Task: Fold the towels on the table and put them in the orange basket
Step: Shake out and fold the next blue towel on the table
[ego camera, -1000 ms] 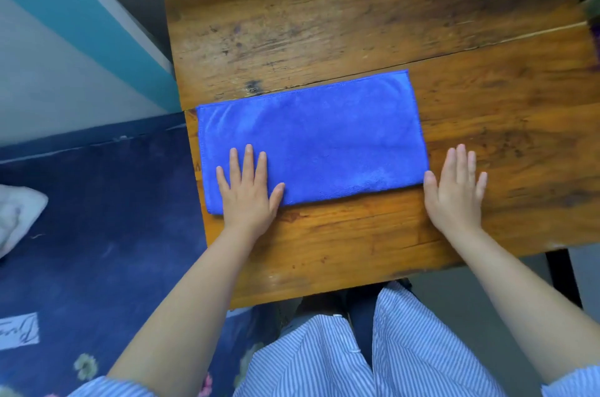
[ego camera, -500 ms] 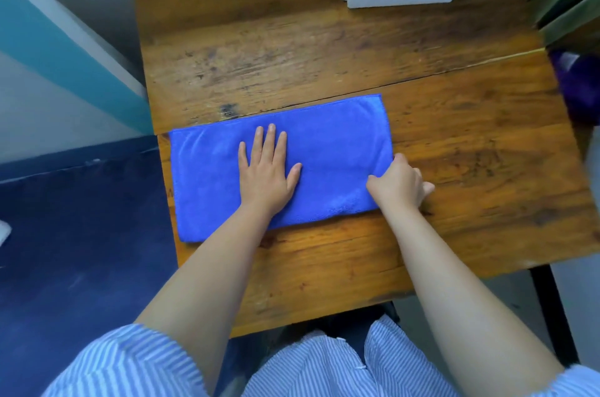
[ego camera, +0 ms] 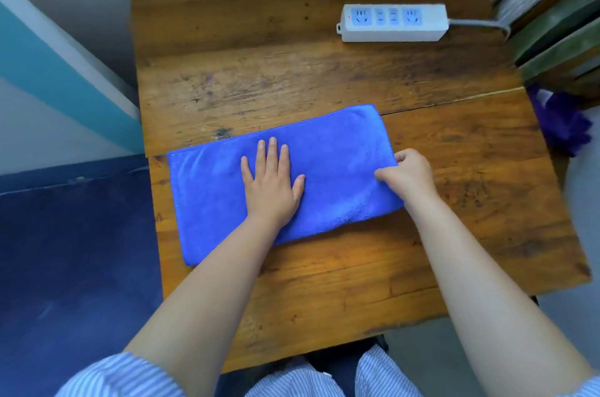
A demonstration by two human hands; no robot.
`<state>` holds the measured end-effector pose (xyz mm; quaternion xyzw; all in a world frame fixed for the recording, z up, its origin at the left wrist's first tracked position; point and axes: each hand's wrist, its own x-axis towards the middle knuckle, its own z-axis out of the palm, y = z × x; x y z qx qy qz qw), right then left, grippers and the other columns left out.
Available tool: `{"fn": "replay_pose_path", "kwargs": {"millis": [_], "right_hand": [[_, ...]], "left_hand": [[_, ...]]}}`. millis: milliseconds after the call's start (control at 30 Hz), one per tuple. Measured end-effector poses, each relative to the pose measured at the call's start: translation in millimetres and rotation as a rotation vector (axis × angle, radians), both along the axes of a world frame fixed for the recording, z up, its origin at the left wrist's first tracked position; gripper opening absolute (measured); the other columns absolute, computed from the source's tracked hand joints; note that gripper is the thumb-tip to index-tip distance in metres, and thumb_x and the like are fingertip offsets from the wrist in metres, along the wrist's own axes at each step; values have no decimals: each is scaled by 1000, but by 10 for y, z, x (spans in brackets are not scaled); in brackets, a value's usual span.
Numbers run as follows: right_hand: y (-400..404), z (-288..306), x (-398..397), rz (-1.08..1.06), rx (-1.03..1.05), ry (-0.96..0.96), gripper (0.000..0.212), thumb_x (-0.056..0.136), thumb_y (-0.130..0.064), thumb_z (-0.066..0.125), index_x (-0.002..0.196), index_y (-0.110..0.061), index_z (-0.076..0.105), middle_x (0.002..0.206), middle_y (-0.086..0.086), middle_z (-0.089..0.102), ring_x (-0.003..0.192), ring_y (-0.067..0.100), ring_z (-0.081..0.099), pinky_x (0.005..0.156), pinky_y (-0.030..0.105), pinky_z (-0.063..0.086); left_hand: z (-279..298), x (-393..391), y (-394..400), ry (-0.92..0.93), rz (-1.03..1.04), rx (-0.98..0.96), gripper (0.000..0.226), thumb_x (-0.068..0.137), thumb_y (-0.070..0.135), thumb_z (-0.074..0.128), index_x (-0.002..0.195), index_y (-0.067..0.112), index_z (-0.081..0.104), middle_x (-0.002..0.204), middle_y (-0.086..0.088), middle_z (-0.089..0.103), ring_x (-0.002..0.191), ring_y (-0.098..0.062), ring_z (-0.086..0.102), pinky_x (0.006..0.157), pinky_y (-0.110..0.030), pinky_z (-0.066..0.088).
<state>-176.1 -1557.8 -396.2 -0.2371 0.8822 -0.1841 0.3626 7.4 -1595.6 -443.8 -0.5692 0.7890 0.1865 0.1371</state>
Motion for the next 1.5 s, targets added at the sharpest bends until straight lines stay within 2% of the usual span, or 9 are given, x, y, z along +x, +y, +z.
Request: {"fn": "replay_pose_path", "kwargs": {"millis": [233, 400, 633, 800, 933, 1267, 1367, 1433, 1500], "right_hand": [[-67, 261, 207, 128, -304, -273, 18, 79, -1, 61, 69, -14, 55, 69, 1, 56, 58, 5, 52, 52, 16, 39], [-130, 425, 811, 418, -417, -105, 4, 80, -13, 58, 78, -9, 57, 66, 1, 54, 59, 5, 46, 52, 16, 31], [-226, 244, 1762, 723, -188, 62, 19, 88, -20, 48, 75, -7, 51, 61, 5, 41, 74, 28, 41, 61, 30, 27], [-244, 120, 2151, 816, -69, 91, 40, 89, -21, 48, 54, -14, 27, 59, 4, 37, 74, 28, 39, 55, 31, 24], [-243, 48, 2323, 857, -43, 102, 33, 88, -20, 48, 59, -10, 36, 64, 2, 43, 75, 28, 42, 48, 31, 22], [-279, -227, 2499, 903, -26, 104, 42, 92, -27, 46, 59, -17, 23, 95, 22, 62, 96, 36, 58, 63, 33, 34], [-274, -247, 2405, 825, -94, -63, 20, 90, -10, 37, 92, -5, 56, 97, 25, 64, 98, 40, 61, 84, 39, 48], [-269, -202, 2283, 813, -187, -94, 37, 88, -2, 36, 119, -1, 55, 108, 24, 65, 103, 37, 60, 93, 37, 46], [-270, -138, 2148, 873, -377, 56, 39, 84, 2, 37, 116, 3, 59, 110, 22, 65, 106, 35, 60, 92, 31, 42]], "left_hand": [[109, 312, 1, 81, -34, 10, 61, 99, 38, 28, 149, 14, 5, 158, -3, -6, 146, -19, -9, 117, -40, -4], [153, 809, 125, 136, 115, -52, 55, 98, 27, 38, 147, 8, 22, 157, -8, 8, 147, -24, 2, 118, -42, 2], [150, 1388, 417, 212, 363, -201, 38, 74, 15, 52, 103, -5, 65, 109, -24, 66, 99, -44, 63, 79, -52, 52], [97, 1601, 689, 370, 660, -70, 35, 91, 18, 49, 121, 2, 57, 110, -15, 61, 105, -32, 52, 88, -35, 42], [62, 1688, 797, 510, 757, -5, 24, 91, 15, 54, 110, 6, 66, 98, -11, 64, 85, -15, 52, 76, -22, 37], [90, 1797, 895, 660, 902, -21, 22, 93, 10, 51, 104, 3, 69, 103, -15, 67, 98, -25, 59, 72, -15, 35], [76, 1828, 899, 663, 890, -26, 23, 93, 10, 51, 106, 2, 68, 105, -14, 66, 100, -24, 58, 76, -16, 35], [77, 1818, 873, 613, 824, -62, 26, 93, 13, 50, 111, 1, 65, 108, -14, 65, 104, -27, 57, 84, -24, 40], [100, 1788, 812, 560, 684, -175, 33, 90, 17, 46, 110, -2, 65, 109, -17, 65, 104, -34, 60, 87, -33, 47]]}}
